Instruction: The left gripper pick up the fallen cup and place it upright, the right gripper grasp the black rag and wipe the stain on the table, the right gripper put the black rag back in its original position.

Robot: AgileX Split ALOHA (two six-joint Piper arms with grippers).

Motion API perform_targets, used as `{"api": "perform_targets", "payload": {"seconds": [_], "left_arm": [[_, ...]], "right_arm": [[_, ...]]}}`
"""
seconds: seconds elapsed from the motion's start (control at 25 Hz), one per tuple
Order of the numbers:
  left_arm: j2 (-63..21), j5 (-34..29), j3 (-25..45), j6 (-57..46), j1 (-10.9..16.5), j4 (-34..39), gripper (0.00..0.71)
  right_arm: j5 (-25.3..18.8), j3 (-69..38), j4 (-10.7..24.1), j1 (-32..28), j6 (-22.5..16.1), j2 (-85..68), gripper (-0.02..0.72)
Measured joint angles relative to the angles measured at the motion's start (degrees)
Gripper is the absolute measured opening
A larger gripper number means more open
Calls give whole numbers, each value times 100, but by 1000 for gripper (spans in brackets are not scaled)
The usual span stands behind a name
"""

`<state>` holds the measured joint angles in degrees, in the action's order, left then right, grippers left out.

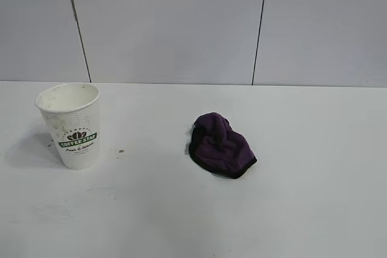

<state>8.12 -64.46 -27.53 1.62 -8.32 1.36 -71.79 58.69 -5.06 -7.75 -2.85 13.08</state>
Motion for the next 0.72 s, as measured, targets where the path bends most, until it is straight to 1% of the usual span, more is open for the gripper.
{"api": "perform_targets", "payload": {"seconds": [0.2, 0.4, 0.56, 0.72], "left_arm": [[0, 0, 0, 0, 0, 0, 695], [0, 0, 0, 0, 0, 0, 695], [0, 0, 0, 0, 0, 0, 695], [0, 0, 0, 0, 0, 0, 695]], "right_arm": [[258, -1296, 138, 0, 285, -941, 623], [356, -2223, 209, 0, 316, -1025, 623], [547, -2707, 214, 35, 320, -1025, 623], [728, -2995, 271, 254, 334, -1025, 623]]}}
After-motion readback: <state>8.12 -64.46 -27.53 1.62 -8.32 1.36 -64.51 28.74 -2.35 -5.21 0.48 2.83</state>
